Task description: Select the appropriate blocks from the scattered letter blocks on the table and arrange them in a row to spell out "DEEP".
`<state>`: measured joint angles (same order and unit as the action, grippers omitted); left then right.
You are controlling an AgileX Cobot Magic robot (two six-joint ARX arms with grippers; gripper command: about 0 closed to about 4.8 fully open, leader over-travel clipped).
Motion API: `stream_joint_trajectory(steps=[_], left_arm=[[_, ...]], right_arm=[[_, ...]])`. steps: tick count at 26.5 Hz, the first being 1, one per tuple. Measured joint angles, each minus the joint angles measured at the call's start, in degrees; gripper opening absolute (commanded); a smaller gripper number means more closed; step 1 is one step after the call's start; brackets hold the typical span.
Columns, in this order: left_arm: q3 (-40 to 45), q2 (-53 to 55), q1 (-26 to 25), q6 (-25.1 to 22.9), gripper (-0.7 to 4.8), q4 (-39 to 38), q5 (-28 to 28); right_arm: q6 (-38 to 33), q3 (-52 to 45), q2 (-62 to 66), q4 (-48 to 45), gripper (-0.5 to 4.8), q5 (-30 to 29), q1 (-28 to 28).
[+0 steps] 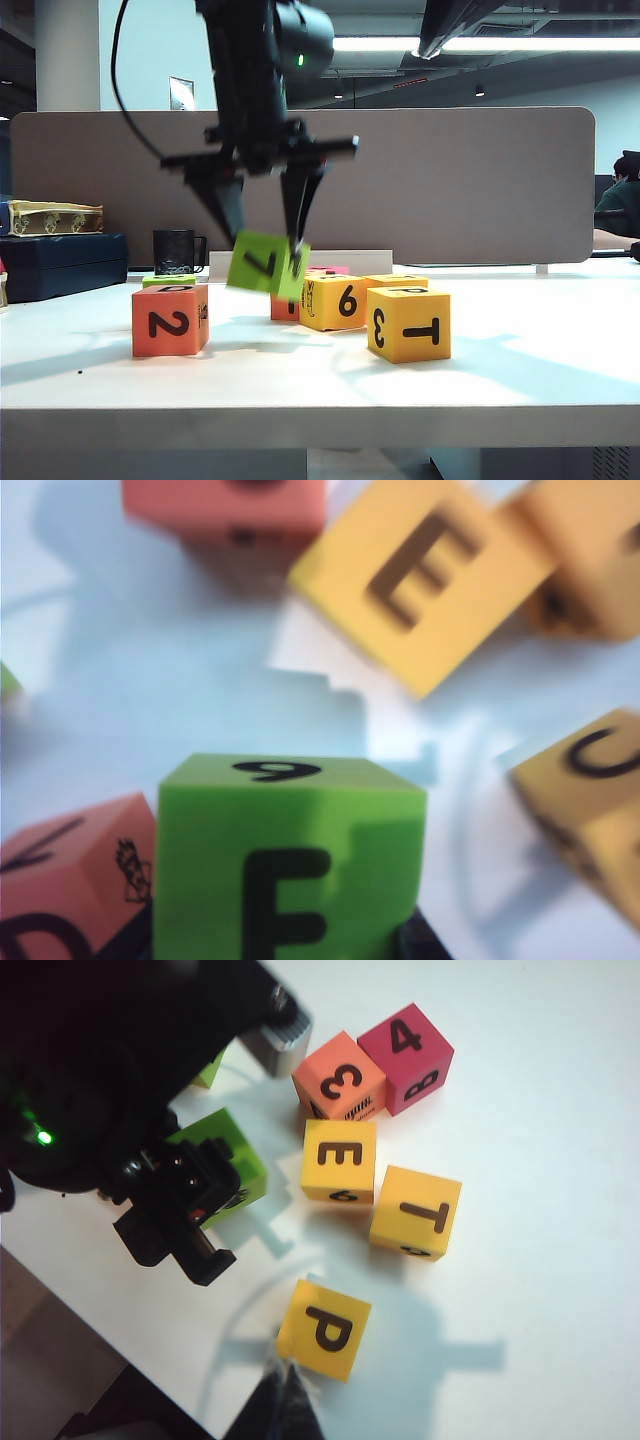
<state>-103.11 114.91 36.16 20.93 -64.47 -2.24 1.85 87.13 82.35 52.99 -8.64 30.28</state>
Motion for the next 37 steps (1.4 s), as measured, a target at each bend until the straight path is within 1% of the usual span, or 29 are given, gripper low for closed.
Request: stream_joint_trajectory(steps=[2, 5, 9, 12, 13, 16, 17, 18, 22, 29, 33, 37], left_arm=[[3.8, 0.1, 0.0, 1.4, 2.38, 1.7, 0.1], [7.0, 0.1, 0.1, 3.3, 2.38, 5.4, 2.2], [8.7, -0.2, 0.2, 5.4, 2.37, 7.3, 2.3], [9.4, -0.4, 0.2, 6.1, 2.4, 7.8, 2.3], [9.5, -0.4, 0.2, 6.1, 2.53, 7.8, 2.3], [9.7, -0.5, 0.2, 6.1, 3.63, 7.6, 2.4], [9.7, -0.4, 0.2, 6.2, 3.92, 7.3, 2.4], [9.8, -0.2, 0.2, 6.2, 4.05, 6.4, 2.4], [10.1, 0.1, 0.2, 6.1, 4.05, 4.0, 2.4], [9.0, -0.1, 0.5, 5.4, 4.05, 2.9, 3.3], [5.3, -0.7, 0.6, 4.2, 4.04, 2.2, 3.6], [2.2, -1.0, 0.5, 1.8, 4.04, 0.5, 3.5]], right_arm=[[0.0, 0.0, 0.0, 0.6, -0.01, 0.0, 0.0], [0.0, 0.0, 0.0, 1.5, -0.01, 0.0, 0.0], [0.0, 0.0, 0.0, 1.8, -0.01, 0.0, 0.0], [0.0, 0.0, 0.0, 1.8, -0.01, 0.0, 0.0], [0.0, 0.0, 0.0, 1.7, -0.01, 0.0, 0.0], [0.0, 0.0, 0.0, 1.7, -0.01, 0.0, 0.0], [0.0, 0.0, 0.0, 1.7, -0.01, 0.0, 0.0], [0.0, 0.0, 0.0, 1.7, -0.01, 0.0, 0.0], [0.0, 0.0, 0.0, 1.7, -0.01, 0.0, 0.0], [0.0, 0.0, 0.0, 1.7, -0.01, 0.0, 0.0], [0.0, 0.0, 0.0, 1.7, -0.01, 0.0, 0.0], [0.0, 0.0, 0.0, 1.6, -0.01, 0.0, 0.0]])
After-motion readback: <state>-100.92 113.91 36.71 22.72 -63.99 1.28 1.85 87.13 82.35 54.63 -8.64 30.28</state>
